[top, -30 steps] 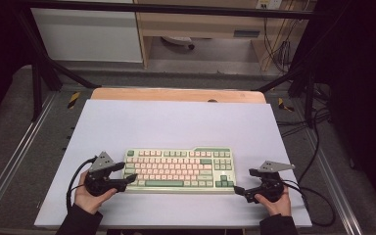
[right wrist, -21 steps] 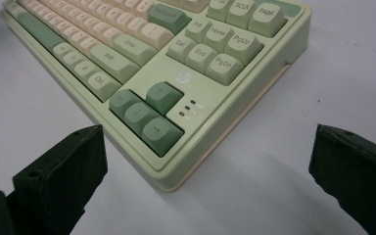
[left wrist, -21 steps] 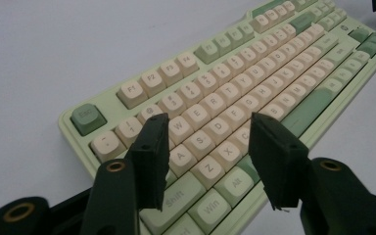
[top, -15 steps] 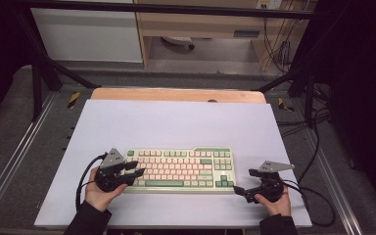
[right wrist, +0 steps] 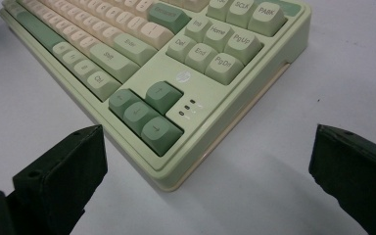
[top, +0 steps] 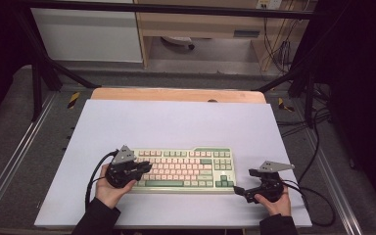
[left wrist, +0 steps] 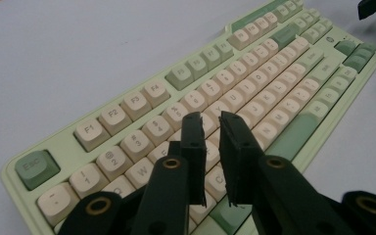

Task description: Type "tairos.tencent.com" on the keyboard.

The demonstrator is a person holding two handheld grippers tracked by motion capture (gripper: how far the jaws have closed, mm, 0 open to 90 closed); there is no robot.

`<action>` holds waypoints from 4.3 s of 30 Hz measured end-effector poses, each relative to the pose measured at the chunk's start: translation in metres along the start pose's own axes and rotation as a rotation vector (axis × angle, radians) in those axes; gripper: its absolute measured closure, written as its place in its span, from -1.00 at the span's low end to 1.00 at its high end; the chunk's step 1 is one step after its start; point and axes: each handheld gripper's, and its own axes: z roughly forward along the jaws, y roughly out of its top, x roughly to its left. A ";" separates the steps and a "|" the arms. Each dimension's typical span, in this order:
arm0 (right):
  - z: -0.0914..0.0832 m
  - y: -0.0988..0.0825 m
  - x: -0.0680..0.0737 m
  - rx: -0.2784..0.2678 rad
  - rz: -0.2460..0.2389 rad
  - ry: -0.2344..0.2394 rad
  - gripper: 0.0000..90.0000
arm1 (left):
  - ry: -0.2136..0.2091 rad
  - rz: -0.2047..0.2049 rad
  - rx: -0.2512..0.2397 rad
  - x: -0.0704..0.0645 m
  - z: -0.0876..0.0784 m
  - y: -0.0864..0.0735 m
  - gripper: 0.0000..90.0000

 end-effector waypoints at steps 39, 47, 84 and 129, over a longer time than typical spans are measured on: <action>0.000 0.000 0.000 0.003 -0.003 0.001 -0.97 | 0.021 0.007 0.082 -0.005 0.053 0.008 1.00; 0.000 0.000 0.000 0.001 -0.004 0.002 -0.97 | 0.023 0.009 0.077 -0.005 0.055 0.006 1.00; 0.001 0.000 0.001 0.003 0.001 0.005 -0.97 | -0.004 0.026 0.048 -0.005 0.020 0.005 1.00; 0.001 -0.001 0.001 0.009 -0.002 0.006 -0.97 | 0.066 -0.027 0.075 0.024 0.003 -0.030 1.00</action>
